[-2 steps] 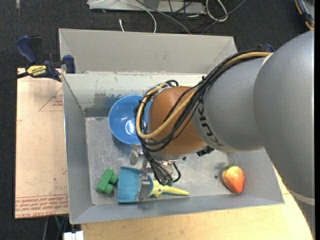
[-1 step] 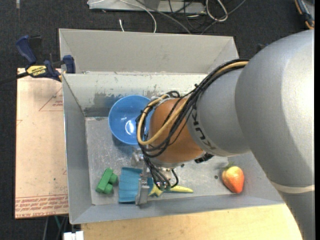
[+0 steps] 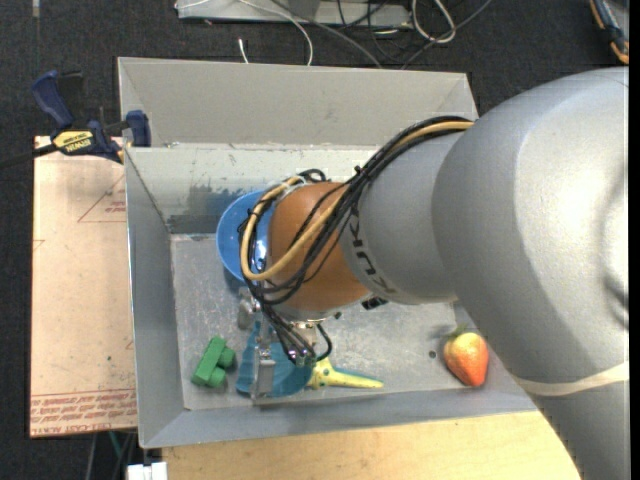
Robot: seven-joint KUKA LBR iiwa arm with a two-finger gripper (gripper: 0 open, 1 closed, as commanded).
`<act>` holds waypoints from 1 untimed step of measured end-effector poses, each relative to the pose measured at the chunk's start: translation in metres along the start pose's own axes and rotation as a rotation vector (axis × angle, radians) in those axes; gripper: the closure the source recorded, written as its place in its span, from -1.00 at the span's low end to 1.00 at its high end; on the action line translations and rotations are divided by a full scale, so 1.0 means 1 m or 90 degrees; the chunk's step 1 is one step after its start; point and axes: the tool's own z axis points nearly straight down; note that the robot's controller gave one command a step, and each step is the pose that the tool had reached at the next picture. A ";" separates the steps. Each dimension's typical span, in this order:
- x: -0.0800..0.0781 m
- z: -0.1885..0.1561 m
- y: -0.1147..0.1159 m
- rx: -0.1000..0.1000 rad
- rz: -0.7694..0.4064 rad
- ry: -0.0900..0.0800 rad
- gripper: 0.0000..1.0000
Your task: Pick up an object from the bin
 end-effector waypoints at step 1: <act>0.029 -0.003 -0.003 -0.003 0.100 -0.004 1.00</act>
Offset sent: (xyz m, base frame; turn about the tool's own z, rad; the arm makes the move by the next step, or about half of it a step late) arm 0.0000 0.0000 0.0000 0.0000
